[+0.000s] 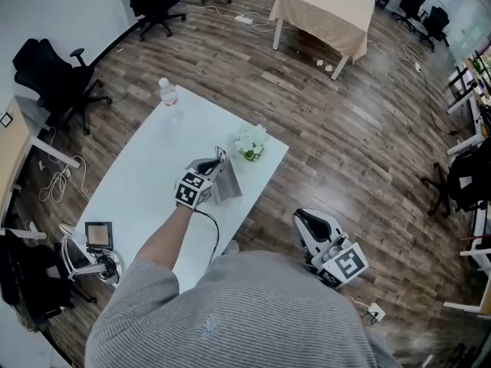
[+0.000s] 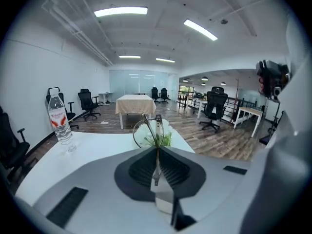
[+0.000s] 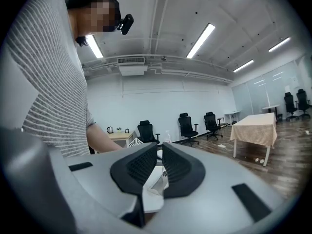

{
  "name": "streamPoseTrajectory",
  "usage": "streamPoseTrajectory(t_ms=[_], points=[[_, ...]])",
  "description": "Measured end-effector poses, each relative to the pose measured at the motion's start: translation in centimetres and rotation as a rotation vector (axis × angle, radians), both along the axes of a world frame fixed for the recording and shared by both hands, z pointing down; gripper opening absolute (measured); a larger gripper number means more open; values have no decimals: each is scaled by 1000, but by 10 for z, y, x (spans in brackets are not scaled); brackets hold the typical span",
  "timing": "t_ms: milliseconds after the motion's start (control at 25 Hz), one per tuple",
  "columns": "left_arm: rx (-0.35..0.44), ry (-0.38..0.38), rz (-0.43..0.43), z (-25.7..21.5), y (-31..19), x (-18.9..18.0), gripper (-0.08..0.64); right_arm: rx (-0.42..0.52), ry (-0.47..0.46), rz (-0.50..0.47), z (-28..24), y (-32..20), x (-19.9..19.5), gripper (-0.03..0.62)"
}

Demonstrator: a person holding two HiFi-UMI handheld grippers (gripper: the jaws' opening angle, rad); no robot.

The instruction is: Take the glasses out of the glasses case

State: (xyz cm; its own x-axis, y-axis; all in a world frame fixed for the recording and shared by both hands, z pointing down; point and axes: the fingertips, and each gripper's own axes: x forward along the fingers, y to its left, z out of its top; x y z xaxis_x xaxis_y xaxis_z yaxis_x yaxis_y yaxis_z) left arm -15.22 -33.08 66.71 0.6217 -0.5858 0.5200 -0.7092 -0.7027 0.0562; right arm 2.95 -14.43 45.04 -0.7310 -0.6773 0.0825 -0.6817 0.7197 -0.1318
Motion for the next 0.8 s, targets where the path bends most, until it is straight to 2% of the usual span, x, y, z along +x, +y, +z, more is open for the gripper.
streamPoseTrajectory(t_ms=[120, 360, 680, 800], points=[[14, 91, -52, -16, -2, 1, 26, -1, -4, -5, 0, -2, 0, 23], [62, 223, -153, -53, 0, -6, 26, 6, 1, -22, 0, -4, -3, 23], [141, 302, -178, -111, 26, 7, 26, 5, 9, -61, 2, -4, -6, 23], [176, 309, -180, -132, 39, 12, 26, 7, 7, -73, 2, -4, -7, 23]])
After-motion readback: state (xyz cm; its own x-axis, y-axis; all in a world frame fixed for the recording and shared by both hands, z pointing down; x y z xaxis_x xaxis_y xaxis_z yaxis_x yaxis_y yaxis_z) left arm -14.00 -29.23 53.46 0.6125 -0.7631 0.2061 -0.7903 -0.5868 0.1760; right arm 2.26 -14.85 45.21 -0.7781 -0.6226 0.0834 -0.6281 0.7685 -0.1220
